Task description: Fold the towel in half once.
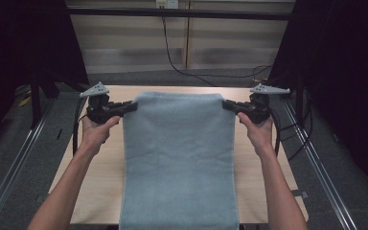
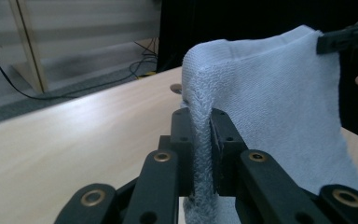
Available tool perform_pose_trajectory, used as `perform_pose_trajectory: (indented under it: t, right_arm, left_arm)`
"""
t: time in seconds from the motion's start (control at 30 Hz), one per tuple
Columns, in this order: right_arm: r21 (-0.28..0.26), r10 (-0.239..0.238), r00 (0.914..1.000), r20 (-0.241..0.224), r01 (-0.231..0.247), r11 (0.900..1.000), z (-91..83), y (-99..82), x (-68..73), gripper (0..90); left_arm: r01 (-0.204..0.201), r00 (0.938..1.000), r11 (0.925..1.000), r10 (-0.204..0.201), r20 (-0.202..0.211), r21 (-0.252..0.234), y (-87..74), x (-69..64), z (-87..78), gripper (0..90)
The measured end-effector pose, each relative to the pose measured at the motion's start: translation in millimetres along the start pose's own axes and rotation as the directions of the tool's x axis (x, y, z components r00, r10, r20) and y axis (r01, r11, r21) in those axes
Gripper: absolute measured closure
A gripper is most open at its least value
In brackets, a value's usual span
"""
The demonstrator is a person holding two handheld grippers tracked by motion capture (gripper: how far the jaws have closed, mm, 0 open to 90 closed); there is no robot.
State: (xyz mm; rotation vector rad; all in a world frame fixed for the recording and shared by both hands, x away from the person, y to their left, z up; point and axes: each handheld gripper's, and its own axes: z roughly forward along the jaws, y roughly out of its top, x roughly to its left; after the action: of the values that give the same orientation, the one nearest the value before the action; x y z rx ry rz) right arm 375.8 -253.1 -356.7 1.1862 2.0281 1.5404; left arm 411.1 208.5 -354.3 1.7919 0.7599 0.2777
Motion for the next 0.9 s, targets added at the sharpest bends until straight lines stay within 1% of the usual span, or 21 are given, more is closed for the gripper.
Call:
perform_pose_trajectory:
  t: [0.07, 0.1, 0.13, 0.17, 0.2, 0.23, 0.27, 0.3, 0.37, 0.4, 0.43, 0.53, 0.6, 0.67, 0.7, 0.73, 0.77, 0.8, 0.83, 0.87, 0.9]
  right_arm:
    - [-0.02, -0.013, 0.9999, 0.004, 0.013, 0.9997, -4.8, 13.6, 0.5, 86.5]
    - [-0.026, -0.022, 0.9997, 0.008, 0.023, 0.9994, -7.6, 21.8, 1.4, 86.5]
    - [-0.046, -0.036, 0.9993, 0.01, 0.037, 0.9982, -11.4, 30.8, 2.6, 86.5]
    - [-0.088, -0.038, 0.9993, 0.002, 0.038, 0.9954, -16.2, 39.4, 4.4, 86.6]
    - [-0.124, -0.037, 0.9993, -0.006, 0.036, 0.9917, -21.1, 46.4, 7.1, 86.6]
    - [-0.145, -0.044, 0.999, -0.011, 0.042, 0.9885, -24.3, 51.0, 10.0, 86.7]
    - [-0.139, -0.051, 0.9987, -0.008, 0.049, 0.9891, -26.1, 53.0, 13.7, 86.7]
    - [-0.127, -0.064, 0.9979, -0.008, 0.062, 0.99, -27.0, 52.1, 16.7, 86.6]
    - [-0.099, -0.077, 0.997, -0.005, 0.076, 0.9921, -28.7, 43.9, 21.5, 86.6]
    - [-0.094, -0.076, 0.9971, -0.009, 0.075, 0.9928, -30.4, 37.4, 23.5, 86.7]
    - [-0.085, -0.074, 0.997, -0.022, 0.072, 0.9939, -32.9, 28.6, 25.6, 86.6]
    - [-0.071, -0.083, 0.9962, -0.025, 0.081, 0.9942, -41.0, 6.6, 32.5, 86.7]
    - [-0.079, -0.086, 0.9956, -0.038, 0.083, 0.9934, -48.2, -5.4, 37.6, 86.7]
    - [-0.074, -0.078, 0.9952, -0.059, 0.074, 0.9945, -58.2, -20.4, 45.3, 86.7]
    - [-0.06, -0.072, 0.9958, -0.057, 0.068, 0.9958, -61.3, -25.9, 48.6, 86.7]
    - [-0.032, -0.074, 0.9958, -0.054, 0.072, 0.9969, -66.9, -38.4, 55.5, 86.7]
    - [-0.025, -0.072, 0.9955, -0.061, 0.071, 0.9972, -69.7, -45.1, 58.6, 86.7]
    - [-0.017, -0.07, 0.9954, -0.066, 0.069, 0.9975, -72.1, -51.6, 61.4, 86.7]
    - [0.002, -0.066, 0.9957, -0.065, 0.066, 0.9978, -75.8, -59.7, 65.1, 86.7]
    - [0.011, -0.066, 0.9955, -0.067, 0.067, 0.9977, -79.8, -67.0, 68.5, 86.7]
    - [0.019, -0.061, 0.9958, -0.069, 0.062, 0.9979, -84.1, -73.9, 71.2, 86.7]
  left_arm:
    - [-0.015, 0.9998, 0.9998, 0.014, -0.013, -0.016, 13.7, 0.2, -1.7, 81.8]
    - [-0.024, 0.9993, 0.9994, 0.023, -0.028, -0.024, 20.7, -1.0, -3.1, 81.8]
    - [-0.043, 0.9984, 0.9987, 0.042, -0.038, -0.029, 27.0, -3.7, -4.3, 81.8]
    - [-0.05, 0.998, 0.998, 0.049, -0.04, -0.039, 31.5, -6.9, -6.3, 81.8]
    - [-0.051, 0.9984, 0.9973, 0.05, -0.029, -0.052, 33.1, -9.7, -8.2, 81.8]
    - [-0.063, 0.9978, 0.997, 0.062, -0.024, -0.046, 32.9, -12.5, -9.5, 81.8]
    - [-0.071, 0.9972, 0.9966, 0.07, -0.026, -0.043, 30.5, -14.4, -10.2, 81.8]
    - [-0.068, 0.9975, 0.9968, 0.067, -0.021, -0.041, 26.7, -15.2, -11.3, 81.8]
    - [-0.045, 0.999, 0.9981, 0.045, 0.001, -0.042, 15.9, -14.7, -13.8, 81.8]
    - [-0.037, 0.9993, 0.9987, 0.037, 0.009, -0.036, 8.6, -14.6, -15.4, 81.8]
    - [-0.03, 0.9994, 0.999, 0.031, 0.016, -0.032, 3.0, -15.4, -17.0, 81.8]
    - [-0.021, 0.9985, 0.9992, 0.022, 0.05, -0.035, -10.8, -21.1, -23.5, 81.9]
    - [-0.037, 0.9969, 0.9987, 0.04, 0.068, -0.034, -20.9, -28.8, -29.5, 81.9]
    - [-0.034, 0.9954, 0.999, 0.037, 0.089, -0.029, -32.3, -36.5, -36.4, 81.9]
    - [-0.032, 0.9943, 0.9992, 0.034, 0.101, -0.024, -40.9, -41.6, -41.3, 81.9]
    - [-0.027, 0.9938, 0.9993, 0.03, 0.107, -0.026, -45.2, -44.3, -43.6, 81.9]
    - [-0.023, 0.9925, 0.9994, 0.026, 0.119, -0.025, -49.9, -47.0, -45.8, 81.9]
    - [-0.019, 0.9914, 0.9997, 0.021, 0.129, -0.018, -56.4, -51.5, -47.8, 81.9]
    - [-0.03, 0.9905, 0.9995, 0.03, 0.134, -0.001, -63.0, -56.0, -49.8, 81.9]
    - [-0.032, 0.989, 0.9995, 0.031, 0.144, 0.006, -70.1, -61.2, -51.5, 81.9]
    - [-0.024, 0.9893, 0.9996, 0.022, 0.144, 0.014, -78.7, -68.1, -53.9, 81.9]
